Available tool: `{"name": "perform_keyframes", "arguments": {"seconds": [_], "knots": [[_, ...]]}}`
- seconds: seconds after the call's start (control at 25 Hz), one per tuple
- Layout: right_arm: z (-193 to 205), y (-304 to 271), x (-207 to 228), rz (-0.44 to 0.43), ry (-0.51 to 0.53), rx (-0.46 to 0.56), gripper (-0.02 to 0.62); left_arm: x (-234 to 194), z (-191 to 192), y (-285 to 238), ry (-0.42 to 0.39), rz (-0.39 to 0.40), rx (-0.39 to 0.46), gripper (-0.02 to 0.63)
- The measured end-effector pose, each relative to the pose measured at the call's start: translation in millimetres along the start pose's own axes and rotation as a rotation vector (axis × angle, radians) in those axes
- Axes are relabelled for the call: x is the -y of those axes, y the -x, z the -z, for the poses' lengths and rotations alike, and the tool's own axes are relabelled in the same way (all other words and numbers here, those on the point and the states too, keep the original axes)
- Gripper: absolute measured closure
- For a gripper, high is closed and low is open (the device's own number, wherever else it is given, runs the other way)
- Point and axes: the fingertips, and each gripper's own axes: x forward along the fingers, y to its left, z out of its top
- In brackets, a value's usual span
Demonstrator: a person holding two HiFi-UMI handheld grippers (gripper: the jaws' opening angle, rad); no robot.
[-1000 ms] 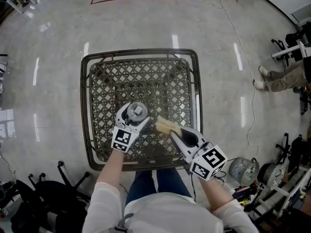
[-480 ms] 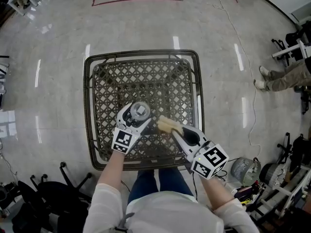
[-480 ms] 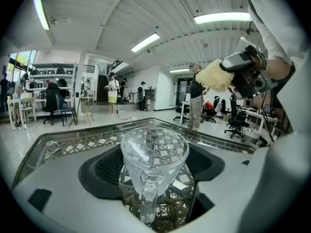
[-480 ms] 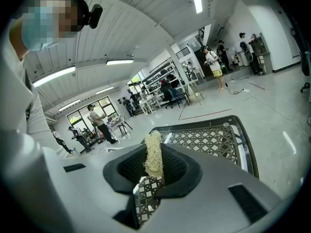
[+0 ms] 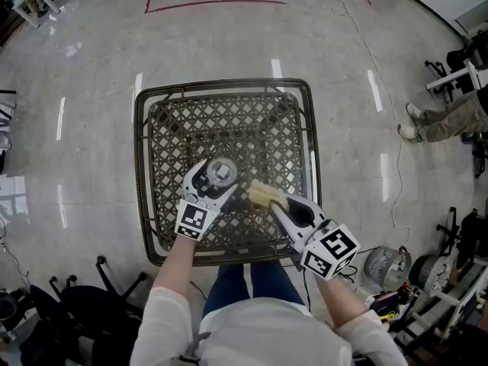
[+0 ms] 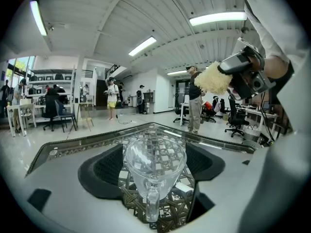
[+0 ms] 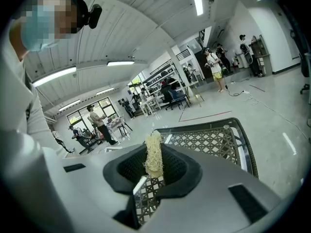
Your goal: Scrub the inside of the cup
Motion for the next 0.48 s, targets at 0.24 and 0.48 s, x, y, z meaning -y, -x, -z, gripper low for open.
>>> {"name": "perform_keyframes", "arguments": {"seconds": [0.24,0.48], "knots": [[-3,-1,-4,-0.004,0.004,0.011,0.509,-3,-9,8,-0.012,0.006,0.01,0.222],[-11,0,-5,-0.002,0.012,0.028,0.509,-3,-40,23,-0.057,0.009,0.038,0.224]]}}
